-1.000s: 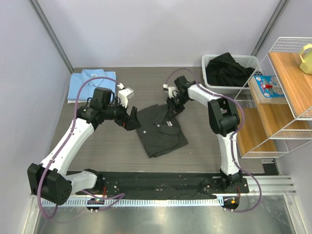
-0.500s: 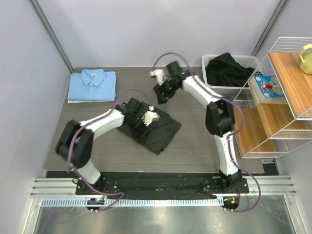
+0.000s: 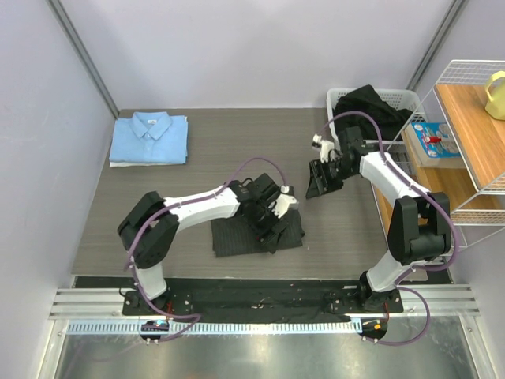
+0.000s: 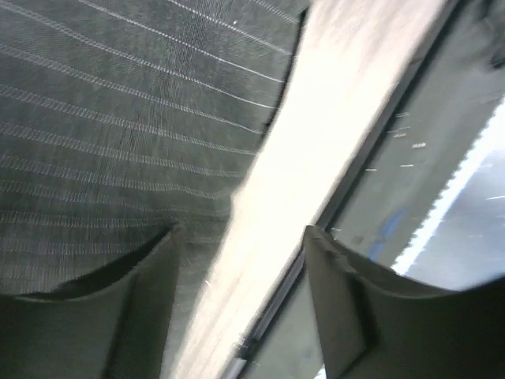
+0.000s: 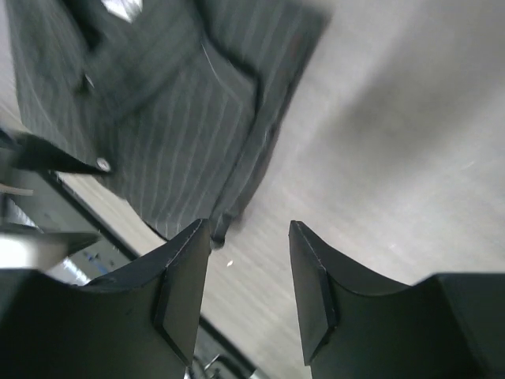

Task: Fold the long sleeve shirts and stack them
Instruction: Fold the shirt

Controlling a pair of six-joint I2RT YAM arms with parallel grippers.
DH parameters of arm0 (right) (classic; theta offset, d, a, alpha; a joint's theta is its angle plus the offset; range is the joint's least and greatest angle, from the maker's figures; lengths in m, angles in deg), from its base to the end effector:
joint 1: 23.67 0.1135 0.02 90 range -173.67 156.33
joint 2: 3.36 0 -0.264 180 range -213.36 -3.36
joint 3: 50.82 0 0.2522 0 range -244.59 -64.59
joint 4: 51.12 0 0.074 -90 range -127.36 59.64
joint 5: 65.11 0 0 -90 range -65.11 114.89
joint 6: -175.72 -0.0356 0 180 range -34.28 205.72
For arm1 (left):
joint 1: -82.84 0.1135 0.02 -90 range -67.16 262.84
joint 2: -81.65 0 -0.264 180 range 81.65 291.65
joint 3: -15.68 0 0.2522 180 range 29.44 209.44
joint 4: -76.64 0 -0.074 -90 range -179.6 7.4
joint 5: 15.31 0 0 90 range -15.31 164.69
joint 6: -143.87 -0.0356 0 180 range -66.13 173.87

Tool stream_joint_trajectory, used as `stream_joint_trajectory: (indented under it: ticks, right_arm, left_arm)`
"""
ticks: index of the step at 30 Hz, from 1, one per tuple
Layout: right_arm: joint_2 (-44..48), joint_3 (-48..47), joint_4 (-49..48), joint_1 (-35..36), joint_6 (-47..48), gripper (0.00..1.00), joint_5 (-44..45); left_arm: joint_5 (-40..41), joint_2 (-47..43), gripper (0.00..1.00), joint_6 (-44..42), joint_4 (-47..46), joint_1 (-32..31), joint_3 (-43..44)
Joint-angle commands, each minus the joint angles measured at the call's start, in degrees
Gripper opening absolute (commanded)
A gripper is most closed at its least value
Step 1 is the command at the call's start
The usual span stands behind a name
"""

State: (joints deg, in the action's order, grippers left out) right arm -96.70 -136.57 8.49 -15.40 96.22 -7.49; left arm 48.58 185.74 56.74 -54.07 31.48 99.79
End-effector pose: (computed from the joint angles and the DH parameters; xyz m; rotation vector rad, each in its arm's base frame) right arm 0.3196 0.0657 0.2478 -0.5826 2.5780 0.7556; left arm 0.2118 -0.2900 0.1843 1.3074 2.6025 -0.8432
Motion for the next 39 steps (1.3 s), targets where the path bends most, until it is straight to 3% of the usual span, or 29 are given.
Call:
stream_joint_trajectory:
  ticks: [1,3,7,12,24,39]
  right_arm:
    - [2.2,4.0,-2.3,-0.6,-2.2,0.50,-2.3]
    - [2.6,4.9,-4.7,-0.6,-4.5,0.50,-3.6]
    - [1.8,5.9,-9.1,-0.5,-7.9,0.49,-6.3]
    - [-2.9,5.3,-13.4,0.2,-9.8,0.47,-6.3]
    - [-9.8,5.0,-19.9,2.4,-12.1,0.48,-5.0]
    - [-15.9,0.9,-21.6,6.8,-13.0,0.43,-5.1]
  left_arm:
    - [-5.1,-10.6,0.66,3.3,-1.7,5.0,2.1]
    - [-8.7,-12.9,0.68,0.6,2.6,8.8,2.0]
    - [-14.9,-15.2,0.67,-10.7,12.2,24.2,1.5]
    - [-12.7,-11.5,0.63,-21.5,20.5,34.7,2.4]
    - [-10.2,0.0,0.62,-18.7,19.0,40.0,7.2]
    - [-12.8,-0.6,0.64,-17.2,19.1,45.0,4.6]
